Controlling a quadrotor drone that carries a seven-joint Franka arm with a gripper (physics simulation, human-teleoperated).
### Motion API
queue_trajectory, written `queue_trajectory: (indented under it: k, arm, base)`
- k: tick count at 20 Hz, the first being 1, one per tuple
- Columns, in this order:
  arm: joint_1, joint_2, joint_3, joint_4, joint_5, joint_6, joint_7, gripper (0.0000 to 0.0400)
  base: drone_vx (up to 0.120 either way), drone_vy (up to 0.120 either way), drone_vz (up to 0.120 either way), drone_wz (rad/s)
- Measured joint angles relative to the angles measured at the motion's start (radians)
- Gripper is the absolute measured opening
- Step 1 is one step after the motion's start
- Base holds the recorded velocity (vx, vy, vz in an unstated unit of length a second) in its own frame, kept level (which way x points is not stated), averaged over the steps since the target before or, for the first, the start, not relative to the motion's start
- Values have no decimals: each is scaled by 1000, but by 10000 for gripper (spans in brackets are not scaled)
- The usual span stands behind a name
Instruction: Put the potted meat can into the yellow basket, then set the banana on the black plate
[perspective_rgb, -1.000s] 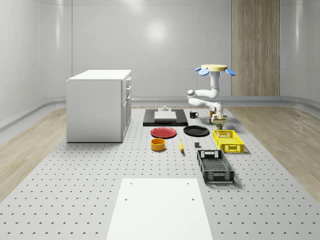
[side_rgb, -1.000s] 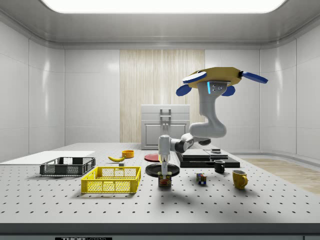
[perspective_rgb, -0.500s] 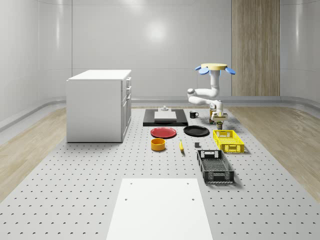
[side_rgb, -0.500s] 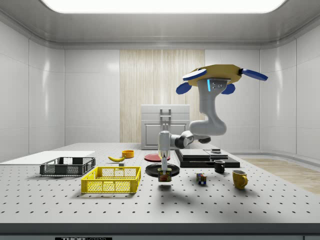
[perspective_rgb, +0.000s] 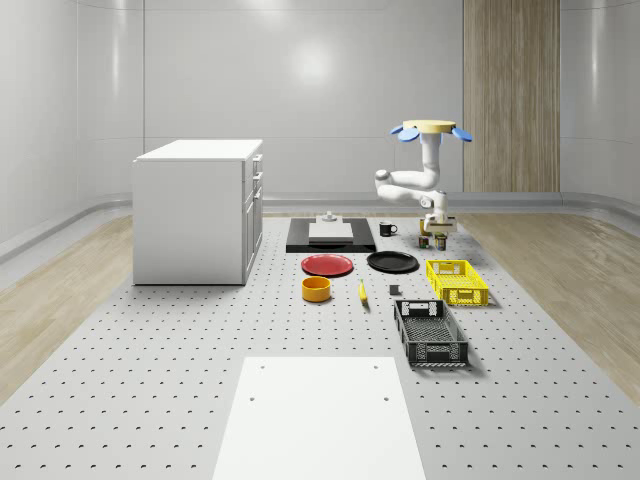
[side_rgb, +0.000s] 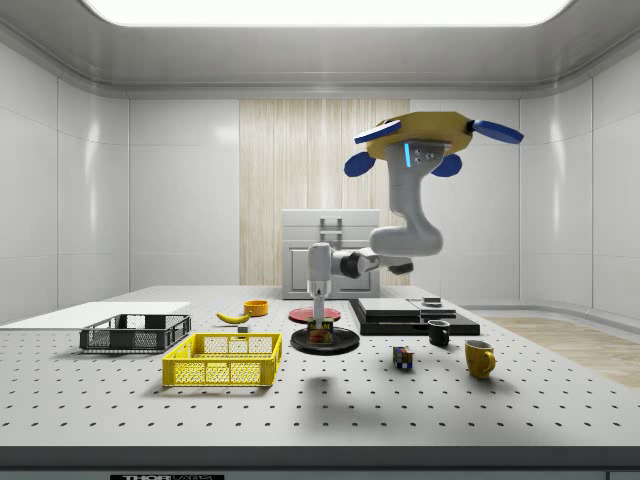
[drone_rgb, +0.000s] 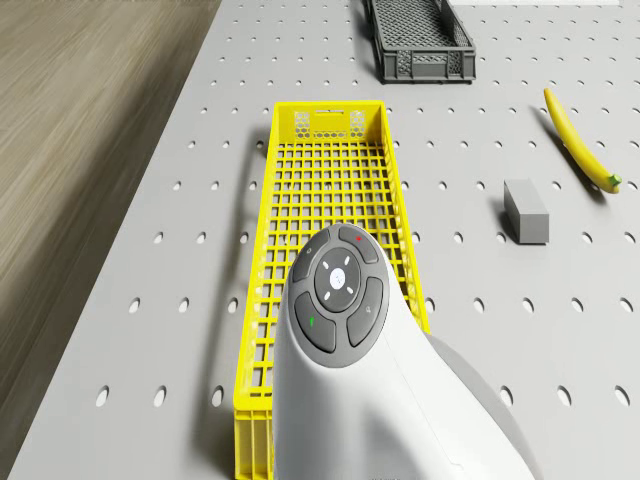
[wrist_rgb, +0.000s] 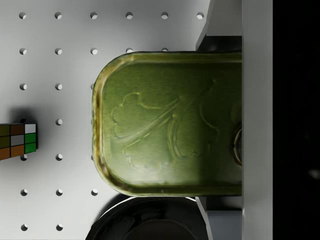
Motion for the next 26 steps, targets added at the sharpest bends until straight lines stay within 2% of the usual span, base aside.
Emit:
queue_trajectory:
  k: [26]
  arm:
    - [-3,-9,8,-1,10,6,3,290]
  base:
    - [120,0,0,0]
